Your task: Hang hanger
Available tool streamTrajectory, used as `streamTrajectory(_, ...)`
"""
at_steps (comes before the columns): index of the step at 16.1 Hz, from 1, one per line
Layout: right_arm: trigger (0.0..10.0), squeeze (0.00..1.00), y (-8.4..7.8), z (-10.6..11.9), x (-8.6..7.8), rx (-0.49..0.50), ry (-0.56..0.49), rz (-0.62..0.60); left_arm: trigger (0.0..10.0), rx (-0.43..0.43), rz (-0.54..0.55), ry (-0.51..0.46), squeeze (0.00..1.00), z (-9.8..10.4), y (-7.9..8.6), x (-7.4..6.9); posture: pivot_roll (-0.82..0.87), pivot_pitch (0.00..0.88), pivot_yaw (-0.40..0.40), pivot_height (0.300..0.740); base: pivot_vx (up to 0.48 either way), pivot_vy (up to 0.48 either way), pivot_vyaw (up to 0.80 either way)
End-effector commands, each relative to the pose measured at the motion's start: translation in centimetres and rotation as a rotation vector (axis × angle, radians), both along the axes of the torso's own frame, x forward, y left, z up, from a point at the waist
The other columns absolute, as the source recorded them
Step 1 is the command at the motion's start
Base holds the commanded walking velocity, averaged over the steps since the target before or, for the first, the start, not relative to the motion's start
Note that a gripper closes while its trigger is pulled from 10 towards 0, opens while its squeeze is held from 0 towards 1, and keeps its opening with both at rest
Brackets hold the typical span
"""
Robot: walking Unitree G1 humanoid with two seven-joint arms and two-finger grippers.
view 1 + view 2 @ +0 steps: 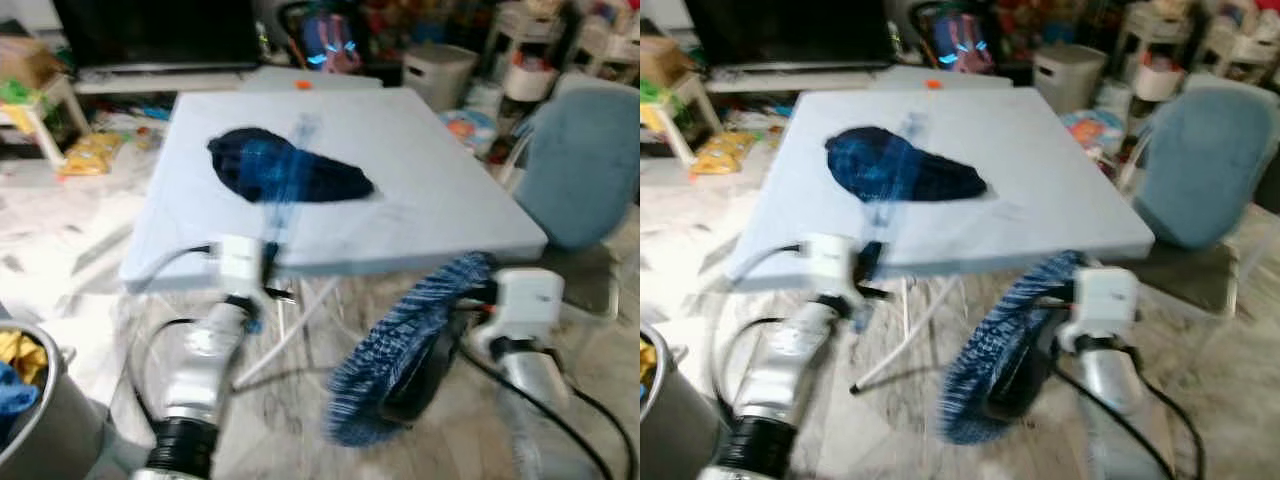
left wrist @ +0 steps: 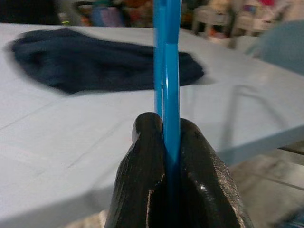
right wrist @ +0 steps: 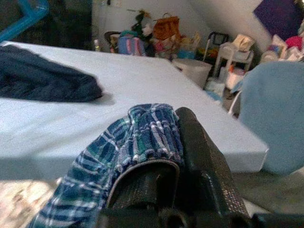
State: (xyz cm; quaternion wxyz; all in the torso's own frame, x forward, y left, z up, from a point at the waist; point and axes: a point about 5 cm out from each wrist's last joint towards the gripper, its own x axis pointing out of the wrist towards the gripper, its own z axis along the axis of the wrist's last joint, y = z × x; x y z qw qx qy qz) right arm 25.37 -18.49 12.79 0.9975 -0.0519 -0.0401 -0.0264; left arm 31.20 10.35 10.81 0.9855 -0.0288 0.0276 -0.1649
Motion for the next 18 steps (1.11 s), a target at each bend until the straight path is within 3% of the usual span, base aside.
streamTrajectory(1,10.0,0.0,0.7,0.69,0.16,-0.016,-0.03,0.023,10.0,0.012,0.024,-0.02,0.0,0.56,0.96,0.31,0.06,0.0,-0.041,0.74,0.416,0.0,0.79)
streamTrajectory(3,10.0,0.0,0.72,0.62,0.15,0.008,-0.03,0.018,10.0,0.014,0.021,-0.02,0.0,0.57,0.89,0.35,0.06,0.0,-0.04,0.74,0.414,0.0,0.62)
streamTrajectory(8,10.0,0.0,0.33,0.79,0.19,-0.004,-0.042,-0.009,10.0,0.029,0.01,-0.01,0.0,0.38,0.7,0.36,0.06,0.0,-0.035,0.74,0.385,0.0,0.0)
streamTrajectory(18,10.0,0.0,0.09,0.73,0.24,-0.005,-0.041,-0.016,10.0,0.038,0.002,0.002,0.0,0.17,0.3,0.33,0.05,0.0,-0.042,0.74,0.227,0.0,0.0)
